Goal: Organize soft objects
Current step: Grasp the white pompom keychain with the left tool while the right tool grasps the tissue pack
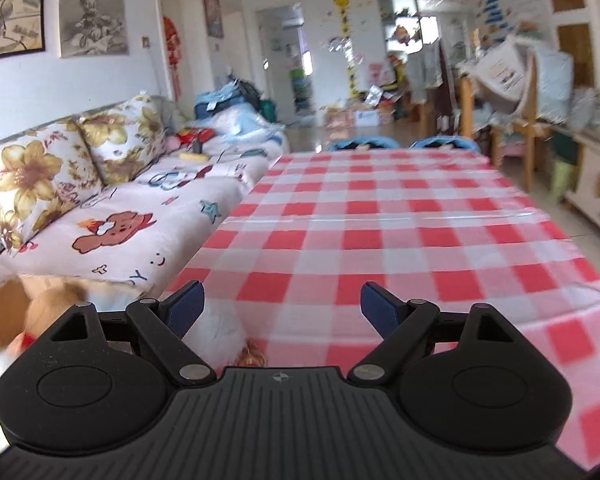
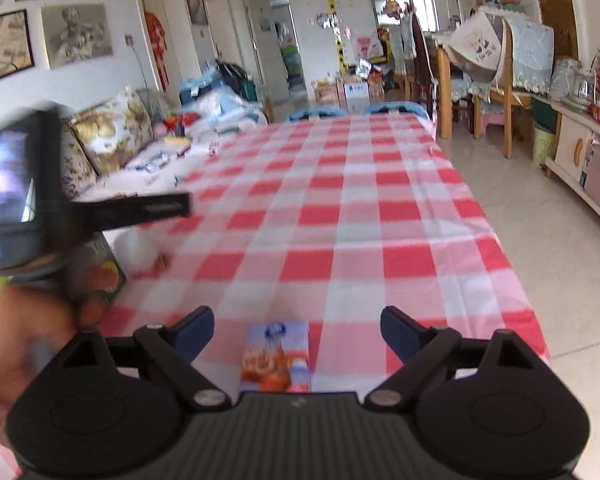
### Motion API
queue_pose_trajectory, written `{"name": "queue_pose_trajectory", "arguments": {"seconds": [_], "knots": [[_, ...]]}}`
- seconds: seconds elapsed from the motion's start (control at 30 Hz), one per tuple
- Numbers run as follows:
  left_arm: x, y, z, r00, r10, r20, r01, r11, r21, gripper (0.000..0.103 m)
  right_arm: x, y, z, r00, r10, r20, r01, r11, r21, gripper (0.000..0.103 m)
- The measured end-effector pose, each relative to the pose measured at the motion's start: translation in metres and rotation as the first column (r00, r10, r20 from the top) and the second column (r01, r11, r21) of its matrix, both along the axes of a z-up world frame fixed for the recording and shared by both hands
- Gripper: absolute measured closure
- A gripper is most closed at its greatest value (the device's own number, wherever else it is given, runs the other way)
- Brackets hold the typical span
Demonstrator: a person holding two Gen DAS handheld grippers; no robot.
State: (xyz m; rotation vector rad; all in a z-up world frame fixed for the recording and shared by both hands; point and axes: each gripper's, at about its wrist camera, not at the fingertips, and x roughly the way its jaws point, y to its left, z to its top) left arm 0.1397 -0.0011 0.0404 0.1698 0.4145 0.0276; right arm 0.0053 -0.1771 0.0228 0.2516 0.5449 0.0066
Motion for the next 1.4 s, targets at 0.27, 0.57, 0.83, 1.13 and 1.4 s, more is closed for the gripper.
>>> {"name": "queue_pose_trajectory", "arguments": {"seconds": [0.27, 0.57, 0.83, 1.13, 1.4], "knots": [[0.09, 0.01, -0.018, 0.98, 0.163, -0.112, -0.165, 0.986, -0.011, 0.0, -0.005, -0.002, 0.008, 0.998, 0.041, 0.045, -0.043, 0.998, 0.039, 0.01], [0.128, 0.028, -0.034, 0.923, 0.313, -0.225, -0.315, 0.949, 0.028, 0.0, -0.007, -0.004, 0.009, 0.997, 0.06, 0.058, -0.064, 0.995, 0.078, 0.008], [0.118, 0.027, -0.044, 0.893, 0.272, -0.359, -0.301, 0.953, -0.026, 0.0, -0.011, -0.018, 0.015, 0.997, 0.012, 0.077, -0.026, 0.983, 0.18, 0.006], [0.06, 0.004, -0.051, 0.892, 0.156, -0.425, -0.207, 0.975, -0.078, 0.0, -0.016, -0.018, 0.024, 0.993, -0.01, 0.119, -0.002, 0.995, 0.102, 0.006], [-0.007, 0.005, -0.056, 0.916, 0.076, -0.395, -0.116, 0.99, -0.079, 0.0, -0.018, -0.022, 0.027, 0.988, -0.021, 0.151, 0.008, 0.996, 0.084, 0.005]]}}
